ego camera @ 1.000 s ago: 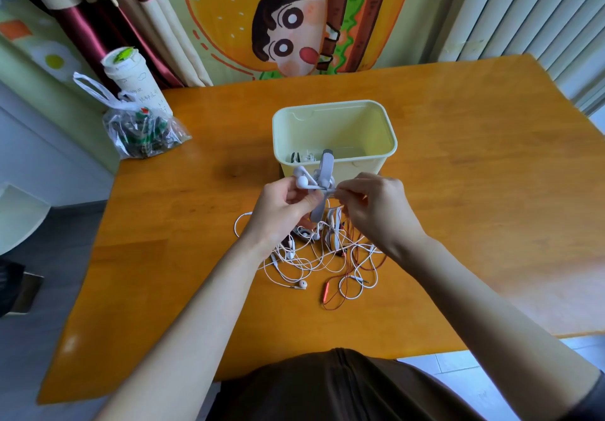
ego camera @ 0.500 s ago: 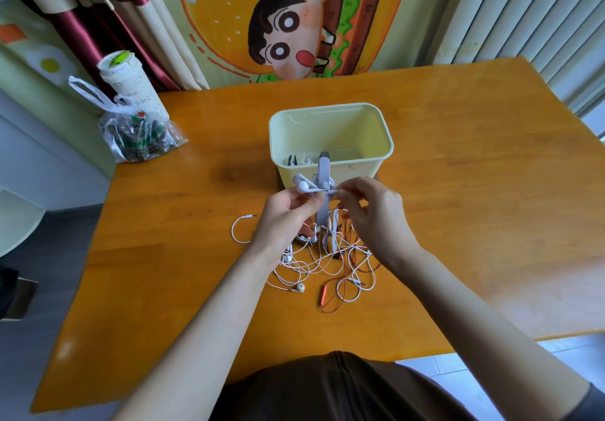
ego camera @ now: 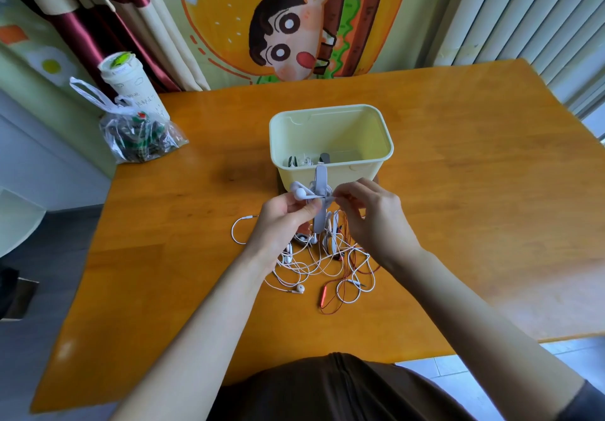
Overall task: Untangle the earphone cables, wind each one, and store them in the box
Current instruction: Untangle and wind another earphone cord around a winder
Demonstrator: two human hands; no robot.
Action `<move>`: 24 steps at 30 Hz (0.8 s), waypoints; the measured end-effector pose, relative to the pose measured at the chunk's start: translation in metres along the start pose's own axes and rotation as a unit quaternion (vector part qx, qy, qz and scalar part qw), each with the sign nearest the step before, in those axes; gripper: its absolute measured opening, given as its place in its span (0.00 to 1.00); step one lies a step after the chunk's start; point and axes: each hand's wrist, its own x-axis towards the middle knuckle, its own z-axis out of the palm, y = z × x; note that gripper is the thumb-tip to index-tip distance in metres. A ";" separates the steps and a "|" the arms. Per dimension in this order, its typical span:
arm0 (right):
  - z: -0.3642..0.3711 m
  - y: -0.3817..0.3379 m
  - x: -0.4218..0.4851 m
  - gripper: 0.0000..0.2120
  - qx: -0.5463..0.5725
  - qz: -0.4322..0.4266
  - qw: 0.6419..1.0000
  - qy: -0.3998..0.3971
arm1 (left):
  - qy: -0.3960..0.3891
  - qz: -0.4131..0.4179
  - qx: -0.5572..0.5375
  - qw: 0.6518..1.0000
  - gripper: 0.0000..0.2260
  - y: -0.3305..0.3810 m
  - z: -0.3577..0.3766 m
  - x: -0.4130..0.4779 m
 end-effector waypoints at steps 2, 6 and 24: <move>0.000 -0.002 -0.002 0.06 -0.003 -0.019 1.000 -0.008 | -0.006 0.000 0.005 1.000 0.02 -0.001 -0.002 0.000; -0.004 -0.003 -0.001 0.09 0.017 -0.016 1.000 -0.004 | -0.016 -0.007 0.006 1.000 0.08 -0.003 0.000 -0.001; -0.001 -0.022 0.016 0.06 0.104 0.158 0.981 -0.050 | -0.011 0.099 0.096 0.990 0.02 0.006 -0.014 0.002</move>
